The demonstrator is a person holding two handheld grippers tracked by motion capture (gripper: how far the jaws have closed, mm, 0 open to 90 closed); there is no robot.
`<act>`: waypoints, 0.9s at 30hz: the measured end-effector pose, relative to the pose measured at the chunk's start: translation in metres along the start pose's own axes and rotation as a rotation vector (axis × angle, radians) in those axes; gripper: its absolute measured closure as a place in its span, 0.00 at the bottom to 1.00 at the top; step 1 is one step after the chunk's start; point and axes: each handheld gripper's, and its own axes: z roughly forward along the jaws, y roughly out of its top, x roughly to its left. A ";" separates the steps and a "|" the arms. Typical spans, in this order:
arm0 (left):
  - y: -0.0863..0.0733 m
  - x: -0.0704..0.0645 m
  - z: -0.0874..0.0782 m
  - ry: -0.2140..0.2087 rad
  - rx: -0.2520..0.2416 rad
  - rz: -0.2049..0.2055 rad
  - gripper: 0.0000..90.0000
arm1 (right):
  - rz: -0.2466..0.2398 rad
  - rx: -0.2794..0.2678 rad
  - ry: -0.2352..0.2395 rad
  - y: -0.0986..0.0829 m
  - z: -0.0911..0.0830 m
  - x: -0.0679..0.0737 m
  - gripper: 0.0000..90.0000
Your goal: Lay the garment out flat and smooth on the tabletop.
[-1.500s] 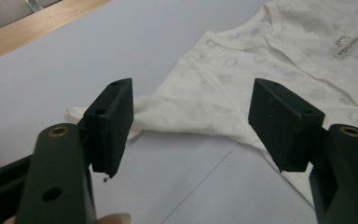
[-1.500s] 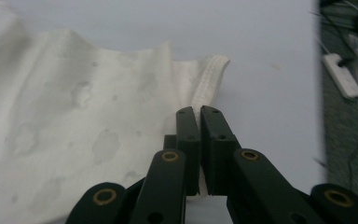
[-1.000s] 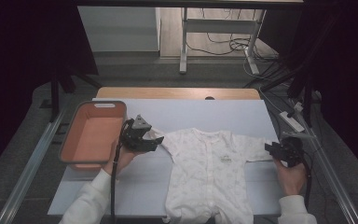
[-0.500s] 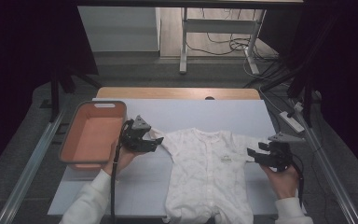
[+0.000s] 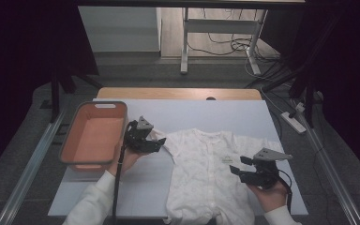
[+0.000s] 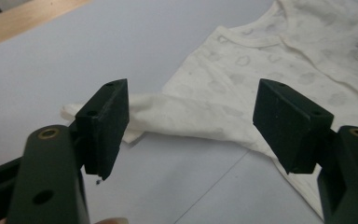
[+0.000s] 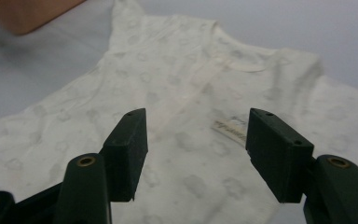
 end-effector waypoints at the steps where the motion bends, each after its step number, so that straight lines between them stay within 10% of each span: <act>1: 0.000 0.000 0.003 0.002 0.003 -0.008 0.30 | -0.013 0.020 0.013 0.000 0.004 0.004 0.43; 16: -0.017 0.013 0.065 0.060 0.143 -0.128 0.25 | -0.051 0.072 0.059 -0.004 0.019 0.013 0.42; 27: -0.019 0.007 0.079 -0.057 0.075 -0.142 0.94 | -0.080 0.095 0.039 -0.004 0.022 0.016 0.42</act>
